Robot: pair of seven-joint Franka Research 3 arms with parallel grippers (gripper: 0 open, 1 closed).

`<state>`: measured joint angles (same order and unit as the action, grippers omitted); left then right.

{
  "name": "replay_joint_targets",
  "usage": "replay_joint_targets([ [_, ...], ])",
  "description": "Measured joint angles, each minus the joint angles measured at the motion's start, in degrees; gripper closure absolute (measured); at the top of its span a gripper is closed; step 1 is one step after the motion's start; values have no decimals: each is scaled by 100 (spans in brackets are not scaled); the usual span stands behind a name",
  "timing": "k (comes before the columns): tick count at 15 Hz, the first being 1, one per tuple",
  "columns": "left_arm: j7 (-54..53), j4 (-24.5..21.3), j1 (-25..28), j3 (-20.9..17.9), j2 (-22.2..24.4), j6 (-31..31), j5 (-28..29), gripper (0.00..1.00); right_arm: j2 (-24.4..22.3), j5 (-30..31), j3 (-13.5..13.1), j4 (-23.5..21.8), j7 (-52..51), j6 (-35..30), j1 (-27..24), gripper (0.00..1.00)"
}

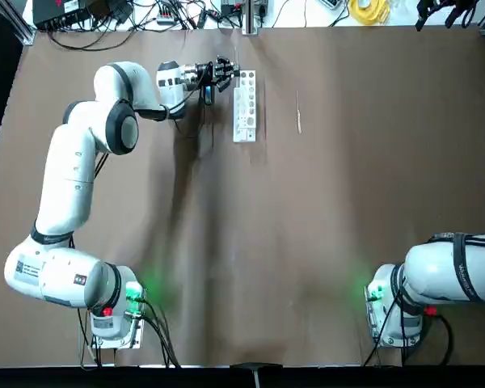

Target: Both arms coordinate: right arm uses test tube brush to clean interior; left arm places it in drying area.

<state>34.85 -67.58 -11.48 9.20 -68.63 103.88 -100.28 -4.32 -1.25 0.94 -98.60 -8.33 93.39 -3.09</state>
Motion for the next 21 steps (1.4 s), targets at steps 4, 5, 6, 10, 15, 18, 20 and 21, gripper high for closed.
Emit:
replay_joint_targets([
  [4,0,0,4,0,0,0,0,77,0,-1,7,0,0,-18,0,0],
  [5,0,0,4,0,0,0,0,77,0,-2,10,-1,-1,-21,1,0],
  [6,0,0,4,0,0,0,0,77,0,-4,14,-1,-2,-21,4,0],
  [10,0,0,6,0,0,0,0,77,0,-10,72,0,-6,7,44,0],
  [15,0,0,8,0,0,-2,0,77,0,-12,85,2,-6,37,172,0],
  [18,0,0,8,0,0,-4,0,77,0,-12,84,2,-6,38,172,0],
  [20,0,5,9,0,0,-5,0,77,0,-12,82,2,-6,38,172,0],
  [21,0,17,12,0,0,-10,0,77,0,-12,79,2,-6,38,172,0],
])
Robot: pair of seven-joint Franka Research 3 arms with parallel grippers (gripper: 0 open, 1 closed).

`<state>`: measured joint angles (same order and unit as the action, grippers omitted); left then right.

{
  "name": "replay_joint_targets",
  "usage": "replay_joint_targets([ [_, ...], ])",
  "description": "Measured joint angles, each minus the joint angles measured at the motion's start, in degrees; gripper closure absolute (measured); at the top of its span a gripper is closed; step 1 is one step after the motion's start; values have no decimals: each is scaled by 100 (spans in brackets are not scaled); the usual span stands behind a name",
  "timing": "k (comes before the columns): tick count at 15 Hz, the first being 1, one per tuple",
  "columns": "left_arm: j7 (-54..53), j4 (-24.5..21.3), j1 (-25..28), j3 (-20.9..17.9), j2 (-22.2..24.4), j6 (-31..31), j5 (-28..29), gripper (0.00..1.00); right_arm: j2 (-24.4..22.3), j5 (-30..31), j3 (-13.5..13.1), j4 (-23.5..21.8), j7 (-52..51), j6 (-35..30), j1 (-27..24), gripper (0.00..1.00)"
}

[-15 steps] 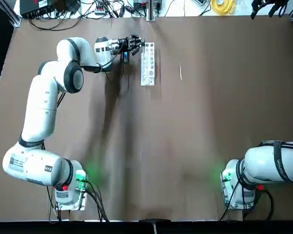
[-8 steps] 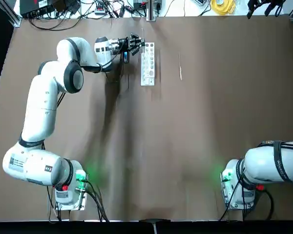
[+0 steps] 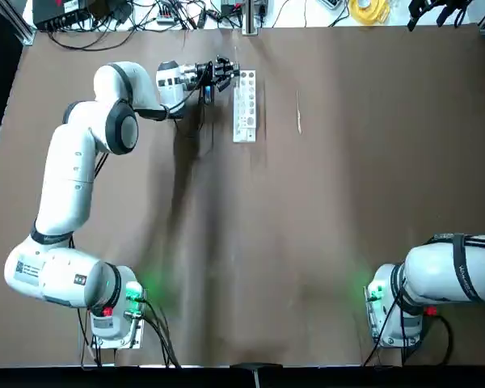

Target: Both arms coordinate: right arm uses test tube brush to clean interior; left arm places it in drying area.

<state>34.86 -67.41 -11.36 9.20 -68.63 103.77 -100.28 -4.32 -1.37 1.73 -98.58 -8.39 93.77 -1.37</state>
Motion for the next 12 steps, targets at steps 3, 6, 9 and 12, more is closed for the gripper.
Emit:
replay_joint_targets([
  [3,7,90,3,3,3,-12,0,77,0,0,-10,0,0,49,-7,0],
  [6,11,148,7,4,67,-16,0,77,1,0,-5,0,0,131,-1,0],
  [9,71,150,18,3,197,-16,0,77,3,0,-4,-1,0,153,1,0],
  [12,141,150,28,-2,279,-16,0,77,3,0,-4,-1,-1,163,1,0],
])
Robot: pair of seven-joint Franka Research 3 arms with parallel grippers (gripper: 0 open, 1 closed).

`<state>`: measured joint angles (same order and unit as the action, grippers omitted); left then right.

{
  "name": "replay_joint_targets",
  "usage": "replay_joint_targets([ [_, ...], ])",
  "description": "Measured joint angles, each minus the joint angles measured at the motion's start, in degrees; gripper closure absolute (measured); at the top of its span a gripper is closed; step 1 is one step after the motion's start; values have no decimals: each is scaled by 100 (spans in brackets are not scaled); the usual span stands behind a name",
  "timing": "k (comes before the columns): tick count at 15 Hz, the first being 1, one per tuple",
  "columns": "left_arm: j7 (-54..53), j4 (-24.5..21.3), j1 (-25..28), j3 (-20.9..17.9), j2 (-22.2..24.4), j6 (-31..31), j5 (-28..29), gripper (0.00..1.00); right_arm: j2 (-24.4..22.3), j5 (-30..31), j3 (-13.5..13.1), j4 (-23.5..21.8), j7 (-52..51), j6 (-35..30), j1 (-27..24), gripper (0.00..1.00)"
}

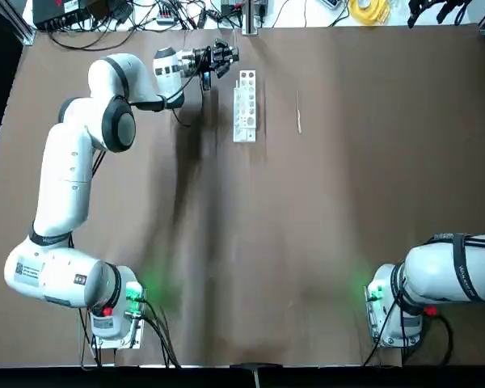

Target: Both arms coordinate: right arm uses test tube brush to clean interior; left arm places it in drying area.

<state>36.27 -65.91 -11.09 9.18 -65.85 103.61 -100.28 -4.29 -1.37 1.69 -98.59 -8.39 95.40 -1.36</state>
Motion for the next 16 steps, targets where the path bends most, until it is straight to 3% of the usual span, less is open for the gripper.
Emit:
replay_joint_targets([
  [16,8,-41,-22,2,4,228,-268,77,2,2,0,-2,-1,16,0,0],
])
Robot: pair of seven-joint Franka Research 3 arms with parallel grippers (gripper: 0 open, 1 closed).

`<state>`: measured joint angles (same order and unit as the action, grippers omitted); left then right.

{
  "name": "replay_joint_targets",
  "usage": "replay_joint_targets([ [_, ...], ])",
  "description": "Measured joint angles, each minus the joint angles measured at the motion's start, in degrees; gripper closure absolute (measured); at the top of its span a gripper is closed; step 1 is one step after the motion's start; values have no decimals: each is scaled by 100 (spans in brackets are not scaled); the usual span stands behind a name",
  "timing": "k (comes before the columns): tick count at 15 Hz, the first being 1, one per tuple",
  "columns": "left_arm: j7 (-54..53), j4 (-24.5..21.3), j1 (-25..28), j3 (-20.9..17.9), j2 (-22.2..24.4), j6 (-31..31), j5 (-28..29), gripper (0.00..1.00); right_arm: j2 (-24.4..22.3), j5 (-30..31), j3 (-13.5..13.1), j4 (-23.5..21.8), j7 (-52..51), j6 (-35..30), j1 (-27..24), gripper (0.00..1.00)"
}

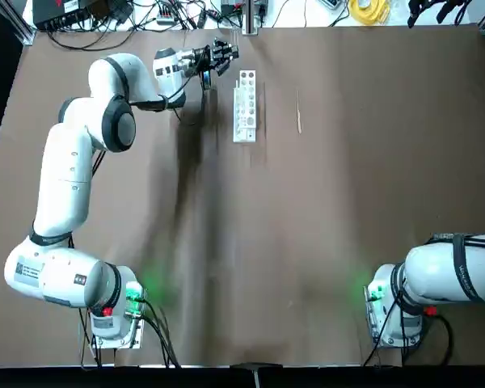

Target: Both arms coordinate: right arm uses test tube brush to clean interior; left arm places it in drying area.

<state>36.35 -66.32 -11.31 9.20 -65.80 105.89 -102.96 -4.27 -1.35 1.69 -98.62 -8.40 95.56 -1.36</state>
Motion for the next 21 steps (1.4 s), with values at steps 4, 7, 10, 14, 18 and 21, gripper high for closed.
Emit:
replay_joint_targets([
  [4,0,-13,-1,-1,-17,3,0,77,0,0,0,0,0,33,0,0],
  [7,0,-14,-6,-1,-36,-3,0,77,0,0,1,0,-3,43,4,0],
  [10,1,-15,-6,-22,-36,-119,0,77,0,0,5,0,-5,49,35,0],
  [14,108,-27,-16,-198,-36,-393,52,77,0,1,6,0,-6,53,91,0],
  [18,204,-37,-27,-212,-36,-478,122,77,0,1,6,0,-6,53,98,0],
  [21,209,-40,-48,-213,-36,-513,151,77,0,1,5,0,-6,53,98,0],
])
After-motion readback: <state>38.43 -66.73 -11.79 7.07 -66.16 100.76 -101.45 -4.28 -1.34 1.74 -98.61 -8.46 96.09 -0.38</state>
